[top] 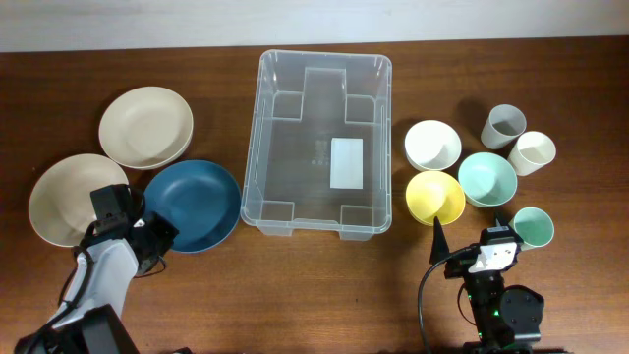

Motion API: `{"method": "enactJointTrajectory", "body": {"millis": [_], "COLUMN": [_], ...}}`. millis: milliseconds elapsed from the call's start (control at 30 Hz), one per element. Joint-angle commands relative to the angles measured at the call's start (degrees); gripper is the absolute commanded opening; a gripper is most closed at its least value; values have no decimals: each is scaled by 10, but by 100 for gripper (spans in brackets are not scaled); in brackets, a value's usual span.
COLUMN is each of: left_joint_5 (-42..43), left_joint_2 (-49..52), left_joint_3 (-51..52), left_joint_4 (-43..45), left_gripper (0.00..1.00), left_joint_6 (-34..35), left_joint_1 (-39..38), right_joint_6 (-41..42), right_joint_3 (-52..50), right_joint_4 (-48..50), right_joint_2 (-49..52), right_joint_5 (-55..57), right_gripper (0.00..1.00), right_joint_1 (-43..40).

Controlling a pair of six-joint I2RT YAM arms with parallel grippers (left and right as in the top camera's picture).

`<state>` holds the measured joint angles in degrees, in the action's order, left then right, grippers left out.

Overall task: Pack container
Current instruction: 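Grasp the teal plate's rim with the left gripper and lift, then carry the teal plate with the left gripper into the clear container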

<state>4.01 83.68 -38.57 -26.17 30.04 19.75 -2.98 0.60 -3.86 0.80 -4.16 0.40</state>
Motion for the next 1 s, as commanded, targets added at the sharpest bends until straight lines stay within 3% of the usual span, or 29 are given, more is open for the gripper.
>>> {"method": "enactJointTrajectory", "body": {"millis": [0, 467, 700, 967], "left_joint_5": [27, 31, 46, 214], "left_joint_2": [-34, -322, -408, -397], "left_joint_3": [4, -31, -31, -31], "left_joint_4": [-9, -18, -3, 88], "left_gripper": [1, 1, 0, 1], "left_joint_6": [-10, -10, -10, -17], "left_joint_1": [0, 0, 0, -15], "right_joint_6": [1, 0, 1, 0], "right_joint_3": [-3, -3, -3, -3], "right_joint_4": [-3, -3, -3, -3], "right_joint_2": [-4, -5, -4, -4], "right_joint_5": [1, 1, 1, 1], "right_gripper": [99, 99, 99, 99], "right_joint_1": [0, 0, 0, 0]}}
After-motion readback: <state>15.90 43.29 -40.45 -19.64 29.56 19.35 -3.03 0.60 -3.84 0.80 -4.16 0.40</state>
